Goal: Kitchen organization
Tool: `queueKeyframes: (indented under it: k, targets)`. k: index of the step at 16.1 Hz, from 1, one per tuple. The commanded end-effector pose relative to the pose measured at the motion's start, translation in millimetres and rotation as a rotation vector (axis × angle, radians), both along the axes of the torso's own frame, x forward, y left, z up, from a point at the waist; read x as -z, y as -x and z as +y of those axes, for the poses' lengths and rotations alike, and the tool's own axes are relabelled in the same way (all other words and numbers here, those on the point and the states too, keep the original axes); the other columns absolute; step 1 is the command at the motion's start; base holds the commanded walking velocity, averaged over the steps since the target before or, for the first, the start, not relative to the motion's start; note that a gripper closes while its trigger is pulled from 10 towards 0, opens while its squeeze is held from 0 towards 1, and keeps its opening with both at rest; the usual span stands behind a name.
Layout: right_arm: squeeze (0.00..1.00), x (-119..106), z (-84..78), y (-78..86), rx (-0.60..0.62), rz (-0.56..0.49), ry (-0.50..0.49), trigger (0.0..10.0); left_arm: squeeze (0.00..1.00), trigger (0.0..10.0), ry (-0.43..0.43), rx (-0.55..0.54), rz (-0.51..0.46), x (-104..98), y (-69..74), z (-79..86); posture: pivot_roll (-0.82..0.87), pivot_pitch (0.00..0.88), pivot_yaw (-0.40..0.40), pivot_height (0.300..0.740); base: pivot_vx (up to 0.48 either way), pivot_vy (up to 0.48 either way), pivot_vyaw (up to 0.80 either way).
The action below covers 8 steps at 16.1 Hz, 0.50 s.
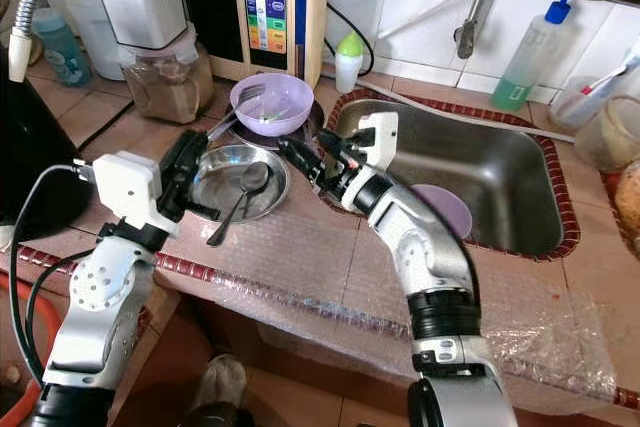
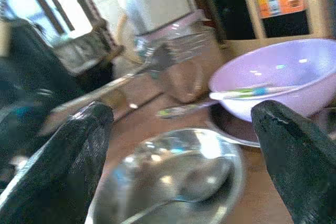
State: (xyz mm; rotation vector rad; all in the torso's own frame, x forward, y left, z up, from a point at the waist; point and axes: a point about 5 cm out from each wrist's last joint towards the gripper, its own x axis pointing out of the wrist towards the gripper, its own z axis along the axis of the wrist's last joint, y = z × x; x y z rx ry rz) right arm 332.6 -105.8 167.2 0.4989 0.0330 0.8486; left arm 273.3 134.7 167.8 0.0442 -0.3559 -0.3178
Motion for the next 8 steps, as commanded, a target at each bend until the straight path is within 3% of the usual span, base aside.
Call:
queueKeyframes:
  k: [1,8]
  targets:
    - [0.00,-6,2.1,3.9,-0.048,-0.003,-0.050,10.0,0.00,0.0,0.014,0.031,-0.028,-9,0.8,-3.3,0.05,0.000,-0.026,0.740,0.000,0.000,0.00]
    - [0.00,-9,31.9,-0.6,-0.084,0.126,-0.204,10.0,0.00,0.0,0.061,0.151,-0.029,-18,1.4,-25.2,0.05,0.000,-0.023,0.740,0.000,0.000,0.00]
